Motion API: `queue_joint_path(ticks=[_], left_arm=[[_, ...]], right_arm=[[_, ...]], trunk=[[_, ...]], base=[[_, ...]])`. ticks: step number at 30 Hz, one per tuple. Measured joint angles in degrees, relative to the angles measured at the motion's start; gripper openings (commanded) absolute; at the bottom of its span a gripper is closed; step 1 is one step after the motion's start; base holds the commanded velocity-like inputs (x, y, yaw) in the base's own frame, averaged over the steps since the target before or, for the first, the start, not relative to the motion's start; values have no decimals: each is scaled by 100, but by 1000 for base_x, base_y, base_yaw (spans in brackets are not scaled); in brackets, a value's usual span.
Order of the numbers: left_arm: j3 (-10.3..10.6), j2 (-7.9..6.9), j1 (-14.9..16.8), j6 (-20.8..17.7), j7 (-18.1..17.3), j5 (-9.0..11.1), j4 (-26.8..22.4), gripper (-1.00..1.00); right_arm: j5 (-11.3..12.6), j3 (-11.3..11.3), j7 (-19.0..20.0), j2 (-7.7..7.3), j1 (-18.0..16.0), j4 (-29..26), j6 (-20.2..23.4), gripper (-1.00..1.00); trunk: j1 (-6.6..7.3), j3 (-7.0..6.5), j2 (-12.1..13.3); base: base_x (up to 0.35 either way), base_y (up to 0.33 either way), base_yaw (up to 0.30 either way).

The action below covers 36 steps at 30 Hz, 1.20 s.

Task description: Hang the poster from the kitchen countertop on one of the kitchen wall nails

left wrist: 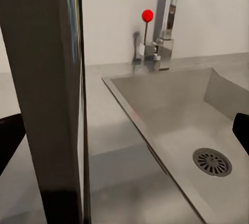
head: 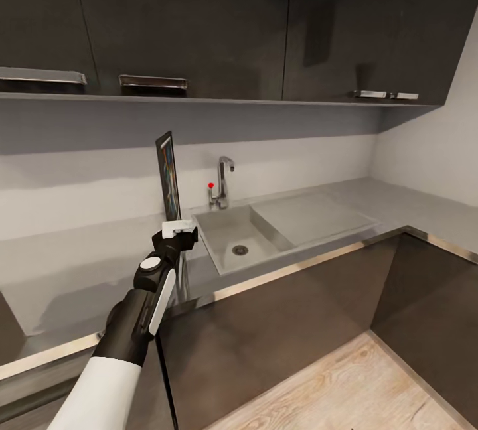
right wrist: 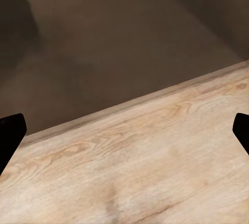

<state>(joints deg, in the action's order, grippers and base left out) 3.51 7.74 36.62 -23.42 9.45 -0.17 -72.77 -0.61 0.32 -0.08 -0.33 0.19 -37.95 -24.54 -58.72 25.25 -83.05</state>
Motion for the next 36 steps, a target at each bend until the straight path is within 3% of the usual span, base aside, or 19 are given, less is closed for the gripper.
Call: queue_joint_path(ticks=[22, 23, 36], left_arm=[[-19, -16, 0, -8, -8, -7, 6, 100], [-20, -19, 0, -10, -10, -7, 4, -100], [-47, -35, 0, -34, -20, -19, -38, -100]], right_arm=[[-3, 3, 0, 0, 2, 5, 0, 100], [-3, 3, 0, 0, 3, 5, 0, 100], [-3, 7, 0, 0, 3, 5, 0, 100]], trunk=[[-1, 0, 0], [0, 0, 0], [0, 0, 0]], base=[[3, 0, 0], [0, 0, 0], [0, 0, 0]])
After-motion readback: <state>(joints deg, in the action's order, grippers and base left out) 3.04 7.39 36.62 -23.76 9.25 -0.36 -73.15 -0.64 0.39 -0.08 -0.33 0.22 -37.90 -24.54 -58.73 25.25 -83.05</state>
